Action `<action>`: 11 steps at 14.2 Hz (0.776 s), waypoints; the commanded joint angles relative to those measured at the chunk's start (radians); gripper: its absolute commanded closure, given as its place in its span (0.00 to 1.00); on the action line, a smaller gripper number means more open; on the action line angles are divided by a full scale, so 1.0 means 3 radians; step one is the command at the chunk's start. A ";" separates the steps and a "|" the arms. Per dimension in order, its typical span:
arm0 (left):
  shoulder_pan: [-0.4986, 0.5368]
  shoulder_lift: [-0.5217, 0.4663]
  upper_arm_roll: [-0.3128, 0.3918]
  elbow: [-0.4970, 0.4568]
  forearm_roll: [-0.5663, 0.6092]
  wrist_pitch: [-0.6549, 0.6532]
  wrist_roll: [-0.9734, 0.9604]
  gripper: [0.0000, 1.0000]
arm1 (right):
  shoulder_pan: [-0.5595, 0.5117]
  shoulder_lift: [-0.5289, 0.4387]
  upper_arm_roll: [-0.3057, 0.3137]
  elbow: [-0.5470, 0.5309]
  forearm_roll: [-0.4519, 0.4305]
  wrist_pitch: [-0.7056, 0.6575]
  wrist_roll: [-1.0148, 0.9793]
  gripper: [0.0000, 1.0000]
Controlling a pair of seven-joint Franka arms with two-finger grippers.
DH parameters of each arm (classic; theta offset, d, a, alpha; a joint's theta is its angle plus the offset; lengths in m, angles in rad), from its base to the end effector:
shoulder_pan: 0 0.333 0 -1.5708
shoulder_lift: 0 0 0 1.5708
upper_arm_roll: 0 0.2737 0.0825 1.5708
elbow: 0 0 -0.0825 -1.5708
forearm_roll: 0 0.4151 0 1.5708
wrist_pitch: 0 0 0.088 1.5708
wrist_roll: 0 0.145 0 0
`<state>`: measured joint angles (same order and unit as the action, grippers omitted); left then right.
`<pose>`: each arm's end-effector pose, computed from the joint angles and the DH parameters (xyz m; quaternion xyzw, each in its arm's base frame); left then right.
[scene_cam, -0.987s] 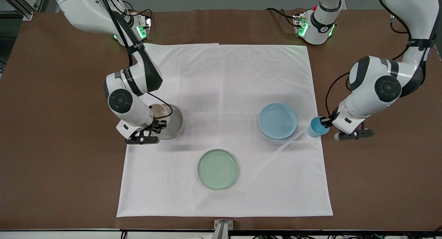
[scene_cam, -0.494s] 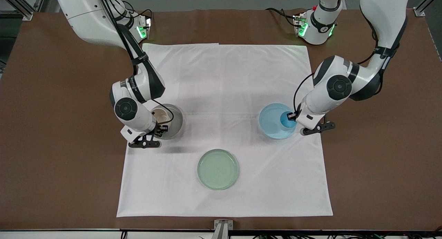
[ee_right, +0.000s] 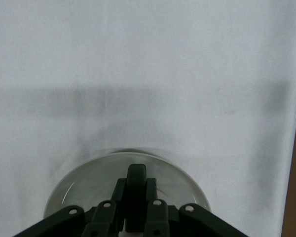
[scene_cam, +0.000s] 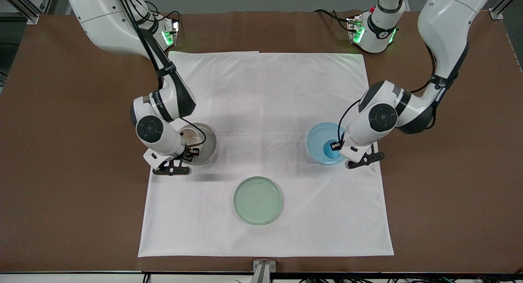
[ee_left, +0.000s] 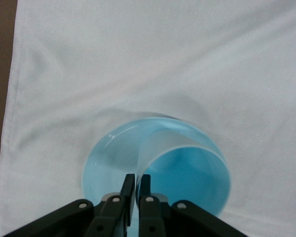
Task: Place blue cup in blue plate and white mug in gray plate
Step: 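Carry the mug onto the gray plate while the left gripper carries the cup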
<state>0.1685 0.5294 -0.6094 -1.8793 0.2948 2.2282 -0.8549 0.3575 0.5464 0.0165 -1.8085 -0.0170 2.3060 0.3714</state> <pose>0.5721 -0.2573 0.1703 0.9892 0.1382 -0.0475 0.0079 0.6013 0.2352 0.1402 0.9997 0.0061 -0.0220 0.0106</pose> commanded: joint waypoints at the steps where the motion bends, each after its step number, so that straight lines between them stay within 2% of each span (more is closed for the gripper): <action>1: -0.0035 0.0056 0.0007 0.0082 0.0081 -0.0028 -0.0075 0.43 | 0.0015 0.0045 0.0011 0.0040 0.0011 0.0024 0.0020 0.95; 3: -0.0030 0.0025 0.0007 0.0087 0.0081 -0.0043 -0.0075 0.12 | 0.0015 0.0050 0.0011 0.0046 0.0011 0.0024 0.0020 0.94; 4: 0.0021 0.0005 0.0002 0.0128 0.0086 -0.0054 -0.0065 0.00 | 0.0010 0.0050 0.0011 0.0046 0.0011 0.0014 0.0020 0.85; 6: 0.0031 -0.0072 -0.0004 0.0260 0.0076 -0.0237 -0.0050 0.00 | 0.0010 0.0035 0.0006 0.0041 0.0006 -0.0007 0.0020 0.12; 7: 0.0026 -0.0072 -0.0009 0.0418 0.0081 -0.0435 -0.0029 0.00 | -0.0005 -0.0041 0.0011 0.0036 0.0006 -0.0047 -0.0010 0.00; 9: -0.0030 -0.0072 -0.0009 0.0852 0.0086 -0.0921 0.0063 0.00 | -0.0026 -0.0337 -0.0009 0.0046 0.0000 -0.0596 -0.0026 0.00; 11: -0.0005 -0.0077 -0.0004 0.1195 0.0086 -0.1234 0.0454 0.00 | -0.0132 -0.0730 -0.0019 0.0015 -0.0005 -0.1083 -0.0036 0.00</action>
<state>0.1700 0.5110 -0.6118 -1.6231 0.2982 1.9564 -0.7993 0.3537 0.4822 0.0083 -1.7595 -0.0174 2.1065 0.3702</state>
